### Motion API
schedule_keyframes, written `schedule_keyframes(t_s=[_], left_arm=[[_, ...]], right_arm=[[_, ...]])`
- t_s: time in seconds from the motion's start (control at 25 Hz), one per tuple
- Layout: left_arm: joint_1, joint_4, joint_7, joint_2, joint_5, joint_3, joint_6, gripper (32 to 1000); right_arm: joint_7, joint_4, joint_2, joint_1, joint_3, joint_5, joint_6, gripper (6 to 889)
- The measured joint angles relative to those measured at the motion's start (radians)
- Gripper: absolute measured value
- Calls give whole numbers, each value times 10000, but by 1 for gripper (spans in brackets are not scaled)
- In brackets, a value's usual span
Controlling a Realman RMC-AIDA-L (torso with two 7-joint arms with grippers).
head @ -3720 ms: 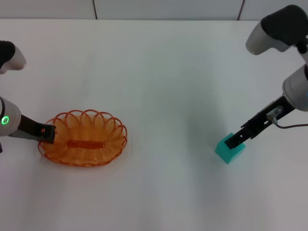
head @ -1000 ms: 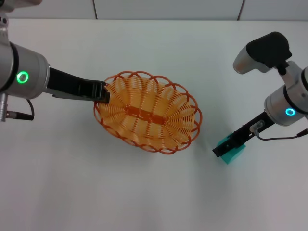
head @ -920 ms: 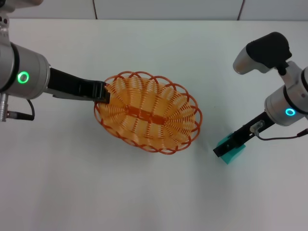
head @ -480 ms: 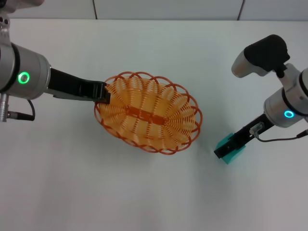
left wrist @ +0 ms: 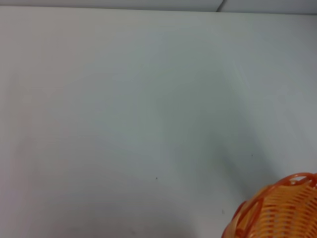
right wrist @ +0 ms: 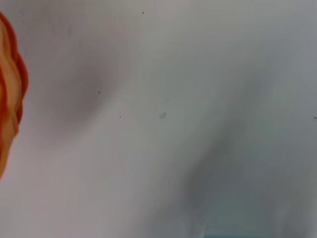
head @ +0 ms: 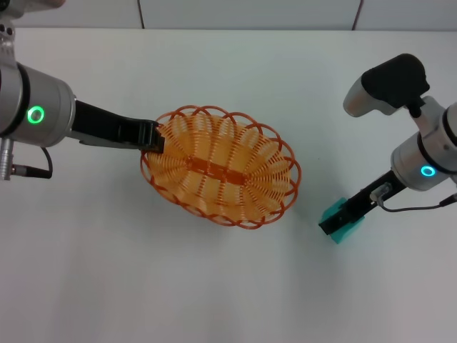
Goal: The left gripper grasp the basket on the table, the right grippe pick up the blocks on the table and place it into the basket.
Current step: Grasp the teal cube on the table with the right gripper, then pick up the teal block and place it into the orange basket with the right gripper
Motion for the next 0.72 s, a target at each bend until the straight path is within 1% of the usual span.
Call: schedule_keyframes(t_s=[0.2,0.4,0.6,0.72], left_arm=[[5,0,7,0,-4,0,3,84],[21,0,33,0,-4,0,12,84],[29,0,36,0,-3,0,12,84],[40,0,37,0,-3,0,11,84]], right_arm=[[-32,188,-16,82,99,56,-28,769],[-34,109,-13,80,39,62,30,719],[-34,107,-14,90,31,65,54,558],[-34,107,-15,90,36,69,57,531]])
